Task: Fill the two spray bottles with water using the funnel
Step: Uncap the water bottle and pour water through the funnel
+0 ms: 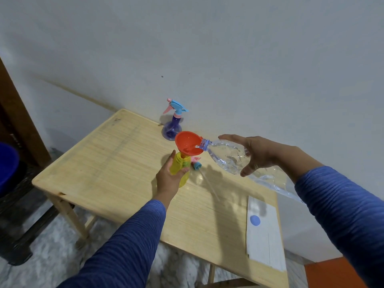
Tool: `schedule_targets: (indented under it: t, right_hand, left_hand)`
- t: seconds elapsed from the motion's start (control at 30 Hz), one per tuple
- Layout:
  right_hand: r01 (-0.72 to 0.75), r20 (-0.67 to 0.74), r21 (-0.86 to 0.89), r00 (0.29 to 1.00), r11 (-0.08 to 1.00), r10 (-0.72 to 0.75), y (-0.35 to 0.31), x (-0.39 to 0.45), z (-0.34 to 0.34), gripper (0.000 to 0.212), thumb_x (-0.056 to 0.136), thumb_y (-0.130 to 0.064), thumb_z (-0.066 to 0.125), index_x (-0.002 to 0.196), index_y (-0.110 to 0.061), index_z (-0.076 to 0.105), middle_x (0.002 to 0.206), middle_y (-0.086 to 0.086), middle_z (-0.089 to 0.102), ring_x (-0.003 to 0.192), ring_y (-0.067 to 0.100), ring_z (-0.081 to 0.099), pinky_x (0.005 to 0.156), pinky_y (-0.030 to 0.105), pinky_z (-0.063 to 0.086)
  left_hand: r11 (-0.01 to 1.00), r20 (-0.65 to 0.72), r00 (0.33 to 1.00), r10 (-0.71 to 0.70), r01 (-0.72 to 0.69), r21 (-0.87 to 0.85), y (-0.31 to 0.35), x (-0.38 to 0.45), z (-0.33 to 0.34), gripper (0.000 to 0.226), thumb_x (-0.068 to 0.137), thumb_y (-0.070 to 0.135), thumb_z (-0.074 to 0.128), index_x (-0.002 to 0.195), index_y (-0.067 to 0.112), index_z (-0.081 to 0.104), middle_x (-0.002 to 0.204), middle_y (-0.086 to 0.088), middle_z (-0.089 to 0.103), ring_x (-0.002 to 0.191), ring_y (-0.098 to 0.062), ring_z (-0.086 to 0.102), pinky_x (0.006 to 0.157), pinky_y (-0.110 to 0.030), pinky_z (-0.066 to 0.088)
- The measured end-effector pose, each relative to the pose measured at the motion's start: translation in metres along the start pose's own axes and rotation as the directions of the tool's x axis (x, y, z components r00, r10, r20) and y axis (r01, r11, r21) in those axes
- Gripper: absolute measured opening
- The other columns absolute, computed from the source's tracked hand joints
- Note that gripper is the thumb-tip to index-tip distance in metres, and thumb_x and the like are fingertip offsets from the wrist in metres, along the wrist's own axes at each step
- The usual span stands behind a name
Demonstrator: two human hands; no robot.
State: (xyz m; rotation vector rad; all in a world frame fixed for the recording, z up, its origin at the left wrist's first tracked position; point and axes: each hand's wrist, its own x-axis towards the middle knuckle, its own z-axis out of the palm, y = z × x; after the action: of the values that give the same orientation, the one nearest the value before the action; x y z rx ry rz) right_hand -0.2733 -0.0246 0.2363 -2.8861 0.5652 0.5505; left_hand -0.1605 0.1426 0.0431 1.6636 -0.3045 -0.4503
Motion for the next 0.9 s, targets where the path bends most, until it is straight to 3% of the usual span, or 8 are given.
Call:
schedule_targets:
  t: [0.33,0.47,0.53,0.63,0.77,0.9]
  right_hand:
    - [0.019,-0.003,0.047,1.0,0.999,-0.019,0.001,-0.001,0.001,0.114,0.061,-0.016,0.086,0.138,-0.056,0.011,0.116,0.002,0.056,0.106,0.024,0.055,0.086,0.033,0.044]
    - [0.025,-0.048,0.14,0.999,0.99,-0.018,0.001,-0.006,0.012,0.112,0.064,-0.018,0.085,0.141,-0.053,0.011,0.082,-0.013,0.045,0.075,0.004,0.049,0.081,0.027,0.04]
    - [0.039,-0.084,0.194,0.996,0.98,-0.023,0.002,-0.007,0.022,0.111,0.065,-0.018,0.085,0.142,-0.05,0.013,0.077,-0.017,0.04,0.067,-0.001,0.044,0.079,0.025,0.039]
    - [0.052,-0.151,0.291,0.989,0.955,-0.007,0.005,-0.005,0.038,0.109,0.065,-0.02,0.085,0.14,-0.054,0.013,0.083,-0.011,0.047,0.074,0.005,0.052,0.078,0.024,0.042]
    - [0.081,-0.298,0.437,0.953,0.896,0.06,0.016,-0.003,0.053,0.111,0.061,-0.023,0.087,0.131,-0.065,0.012,0.091,0.013,0.053,0.079,0.027,0.064,0.081,0.028,0.051]
    - [0.096,-0.451,0.552,0.87,0.828,0.2,0.033,-0.007,0.056,0.111,0.061,-0.024,0.087,0.133,-0.064,0.012,0.093,0.008,0.054,0.081,0.022,0.065,0.076,0.019,0.048]
  left_hand:
    - [1.0,0.0,1.0,0.001,-0.001,-0.01,0.001,-0.001,0.0,0.073,0.078,0.033,0.073,0.142,0.031,0.037,0.136,0.005,0.051,0.125,-0.016,0.045,0.099,-0.027,0.036]
    - [1.0,0.007,1.0,0.002,-0.002,-0.015,-0.001,0.0,0.0,0.073,0.078,0.033,0.073,0.142,0.032,0.037,0.136,0.006,0.052,0.123,-0.012,0.044,0.099,-0.025,0.034]
    - [1.0,0.008,1.0,0.0,0.0,-0.024,-0.001,0.0,0.001,0.072,0.079,0.031,0.073,0.141,0.032,0.037,0.134,0.007,0.052,0.115,-0.005,0.042,0.095,-0.021,0.033]
    - [1.0,0.008,1.0,-0.005,0.005,-0.021,-0.002,0.002,0.002,0.072,0.078,0.031,0.073,0.141,0.032,0.038,0.133,0.007,0.053,0.111,-0.003,0.041,0.094,-0.019,0.032]
    - [1.0,0.011,1.0,-0.007,0.007,-0.001,-0.006,0.004,0.002,0.072,0.078,0.033,0.073,0.141,0.034,0.038,0.13,0.007,0.055,0.118,-0.012,0.047,0.095,-0.022,0.034]
    - [1.0,0.015,1.0,-0.018,0.019,-0.005,-0.007,0.005,0.004,0.071,0.078,0.033,0.073,0.14,0.035,0.038,0.117,0.011,0.055,0.107,-0.007,0.045,0.092,-0.021,0.035]
